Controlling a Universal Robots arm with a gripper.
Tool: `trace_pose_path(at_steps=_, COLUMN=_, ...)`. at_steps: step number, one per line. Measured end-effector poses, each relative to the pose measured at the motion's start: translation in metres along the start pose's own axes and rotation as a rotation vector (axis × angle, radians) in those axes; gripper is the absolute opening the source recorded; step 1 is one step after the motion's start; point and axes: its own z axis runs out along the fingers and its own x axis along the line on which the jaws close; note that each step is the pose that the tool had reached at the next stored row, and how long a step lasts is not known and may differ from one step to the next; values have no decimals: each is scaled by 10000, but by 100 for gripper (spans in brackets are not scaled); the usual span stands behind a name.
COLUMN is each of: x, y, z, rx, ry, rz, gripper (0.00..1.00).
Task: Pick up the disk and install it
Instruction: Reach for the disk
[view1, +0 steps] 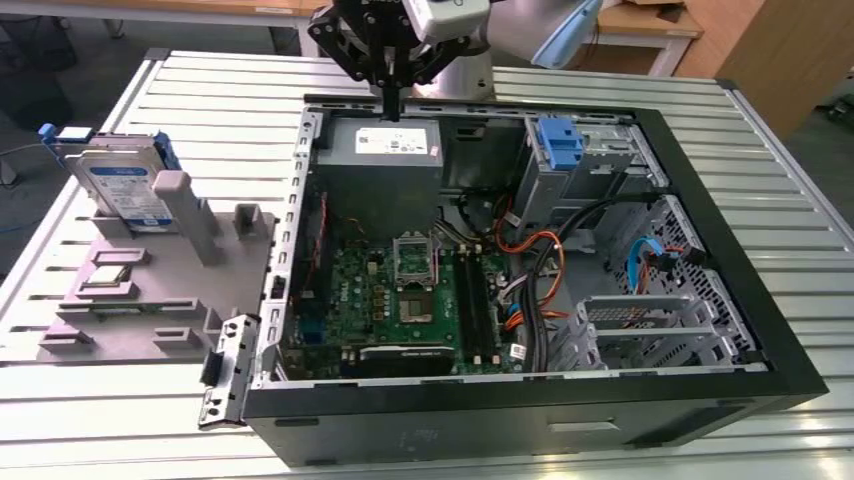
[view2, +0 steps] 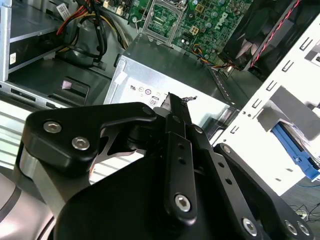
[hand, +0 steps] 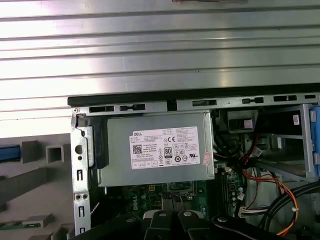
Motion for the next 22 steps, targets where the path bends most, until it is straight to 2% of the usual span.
trace_pose_path(at_steps=12, x=147, y=-12, z=2, rx=0, ry=1, rz=-1, gripper=10)
trace_pose_path(at_steps=22, x=230, y=-18, z=2, rx=1, ry=1, rz=-2, gripper=10)
